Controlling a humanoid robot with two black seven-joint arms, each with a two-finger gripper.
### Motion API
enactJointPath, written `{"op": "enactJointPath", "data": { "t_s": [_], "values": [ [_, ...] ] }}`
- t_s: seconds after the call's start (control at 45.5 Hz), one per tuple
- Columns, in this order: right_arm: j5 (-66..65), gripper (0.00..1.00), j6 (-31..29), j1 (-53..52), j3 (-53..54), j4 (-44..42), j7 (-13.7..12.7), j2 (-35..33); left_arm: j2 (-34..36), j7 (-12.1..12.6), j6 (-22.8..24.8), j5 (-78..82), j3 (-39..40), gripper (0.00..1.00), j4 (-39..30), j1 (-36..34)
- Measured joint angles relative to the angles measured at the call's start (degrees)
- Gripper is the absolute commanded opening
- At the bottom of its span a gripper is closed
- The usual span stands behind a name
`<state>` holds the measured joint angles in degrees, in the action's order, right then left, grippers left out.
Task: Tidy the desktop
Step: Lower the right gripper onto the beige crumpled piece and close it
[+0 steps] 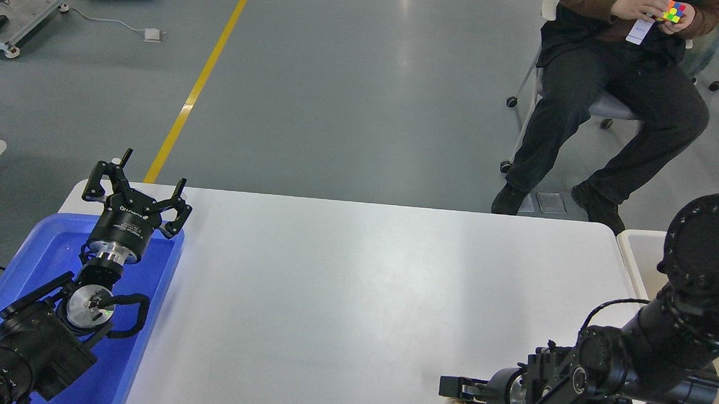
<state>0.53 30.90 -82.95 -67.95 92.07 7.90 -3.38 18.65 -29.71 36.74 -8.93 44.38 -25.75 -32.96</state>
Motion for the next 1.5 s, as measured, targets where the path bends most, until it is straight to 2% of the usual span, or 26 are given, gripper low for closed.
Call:
{"op": "enactJointPath", "data": {
  "t_s": [0.242,0.594,0.924,1.496],
  "values": [
    [-0.01,0.98,0.38,1.24,0.01,-1.19,0.22,0.20,0.00,0.00,0.00,0.00,0.00,1.00,0.00,0.00],
    [-0.51,0.97,1.11,2.19,0.01,-1.71,2.37,0.29,0.04,0.00,0.00,-0.04,0.00,1.00,0.00,0.00],
    [-0.96,0.85,2.00,3.01,0.01,-2.16,4.04,0.30,0.02,0.00,-0.09,-0.04,0.00,1.00,0.00,0.00],
    [-1.28,0.85,2.71,5.02,0.39,-3.57,6.10,1.09,0.00,0.00,-0.09,-0.04,0.00,1.00,0.00,0.00]
  ]
}}
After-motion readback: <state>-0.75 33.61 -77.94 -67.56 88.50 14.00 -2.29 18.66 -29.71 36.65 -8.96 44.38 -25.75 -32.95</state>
